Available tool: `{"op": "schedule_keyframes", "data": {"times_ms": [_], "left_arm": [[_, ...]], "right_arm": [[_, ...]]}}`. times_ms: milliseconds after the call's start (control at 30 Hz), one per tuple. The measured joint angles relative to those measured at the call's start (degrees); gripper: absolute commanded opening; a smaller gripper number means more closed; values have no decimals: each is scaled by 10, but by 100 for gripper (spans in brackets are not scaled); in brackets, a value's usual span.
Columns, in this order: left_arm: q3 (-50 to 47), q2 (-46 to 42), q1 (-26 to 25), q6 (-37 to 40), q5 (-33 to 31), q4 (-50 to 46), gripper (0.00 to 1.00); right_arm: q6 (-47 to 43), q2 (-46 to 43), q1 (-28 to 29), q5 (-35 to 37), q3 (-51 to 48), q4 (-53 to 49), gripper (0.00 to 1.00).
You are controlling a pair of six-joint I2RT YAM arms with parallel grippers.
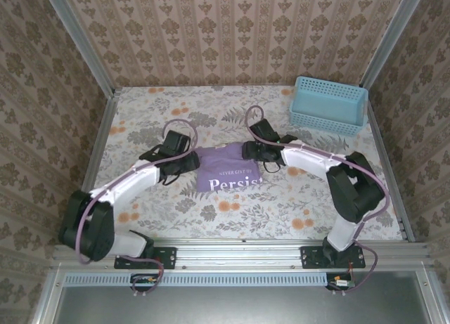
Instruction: Fold the inside-out t-shirt
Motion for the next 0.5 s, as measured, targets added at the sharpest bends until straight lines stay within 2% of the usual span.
{"op": "schedule_keyframes", "data": {"times_ms": [100, 200, 267, 367, 500], "left_arm": [[16, -23, -31, 0, -14, -1, 57], [17, -2, -49, -2, 2, 21, 57], [17, 36, -49, -7, 9, 36, 56], [15, 101, -47, -14, 16, 48, 49], [-12, 149, -28, -28, 26, 58, 42]], "right_arm": [[-5, -30, 15, 12, 0, -6, 64], [-4, -28, 34, 13, 0, -6, 58], [0, -7, 42, 15, 1, -6, 54], [10, 38, 38, 26, 0, -10, 47], [23, 68, 9, 27, -24, -6, 45]]}}
